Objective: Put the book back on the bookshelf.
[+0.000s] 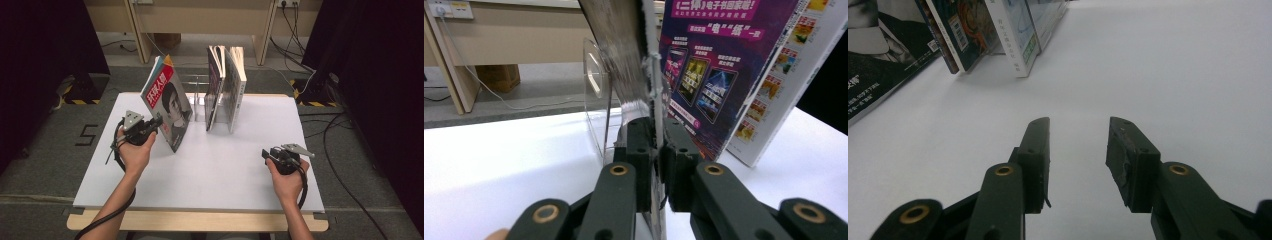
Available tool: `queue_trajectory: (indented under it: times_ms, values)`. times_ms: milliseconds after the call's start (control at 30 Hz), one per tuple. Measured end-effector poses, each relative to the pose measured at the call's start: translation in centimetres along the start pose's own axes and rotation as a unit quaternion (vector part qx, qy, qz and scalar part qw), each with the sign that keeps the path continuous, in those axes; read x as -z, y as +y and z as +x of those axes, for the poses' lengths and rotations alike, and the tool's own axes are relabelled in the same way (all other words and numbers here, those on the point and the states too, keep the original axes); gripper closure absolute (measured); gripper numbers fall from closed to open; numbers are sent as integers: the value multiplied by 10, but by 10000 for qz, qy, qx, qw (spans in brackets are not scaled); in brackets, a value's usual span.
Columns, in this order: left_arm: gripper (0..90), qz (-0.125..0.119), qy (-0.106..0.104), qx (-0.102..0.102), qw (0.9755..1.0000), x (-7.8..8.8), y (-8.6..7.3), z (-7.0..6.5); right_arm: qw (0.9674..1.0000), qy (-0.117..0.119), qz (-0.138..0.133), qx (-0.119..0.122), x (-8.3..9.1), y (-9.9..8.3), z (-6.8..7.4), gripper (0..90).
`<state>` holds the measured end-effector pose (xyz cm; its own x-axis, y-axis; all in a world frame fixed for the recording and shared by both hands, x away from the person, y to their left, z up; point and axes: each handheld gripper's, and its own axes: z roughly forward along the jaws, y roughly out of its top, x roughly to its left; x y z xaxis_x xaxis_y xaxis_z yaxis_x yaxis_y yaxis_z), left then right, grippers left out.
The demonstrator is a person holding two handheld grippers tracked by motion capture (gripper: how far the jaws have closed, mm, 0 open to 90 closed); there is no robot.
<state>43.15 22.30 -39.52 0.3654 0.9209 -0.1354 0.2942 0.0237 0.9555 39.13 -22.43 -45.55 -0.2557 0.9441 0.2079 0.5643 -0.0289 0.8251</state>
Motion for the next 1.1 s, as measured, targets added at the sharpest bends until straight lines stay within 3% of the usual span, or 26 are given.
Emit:
queue_trajectory:
  times_ms: [133, 667, 800, 933, 1000, 1033, 1100]
  values:
    - [820, -24, 39, 34, 10000, -2, 2, 1, 10000, -4, 6, -6, 0, 0, -1, 618]
    - [837, -58, -38, -151, 9999, -6, 6, -4, 10000, 3, 23, -40, -1, -1, -1, 617]
    - [817, -155, -109, -96, 9998, -12, 11, -3, 10000, 13, 29, -49, -1, -1, -1, 617]
    - [742, -391, -71, 122, 9991, -17, 27, 2, 10000, 14, 39, -38, -1, -1, -3, 616]
    - [742, -393, -50, 151, 9991, -18, 32, 3, 10000, 14, 42, -47, -1, -1, -3, 615]
    - [772, -394, -81, 274, 9988, -22, 36, 5, 10000, 7, 24, -54, 0, 0, -3, 615]
    - [811, -390, -83, 321, 9987, -23, 39, 4, 10000, 1, 21, -78, 1, 0, -4, 616]
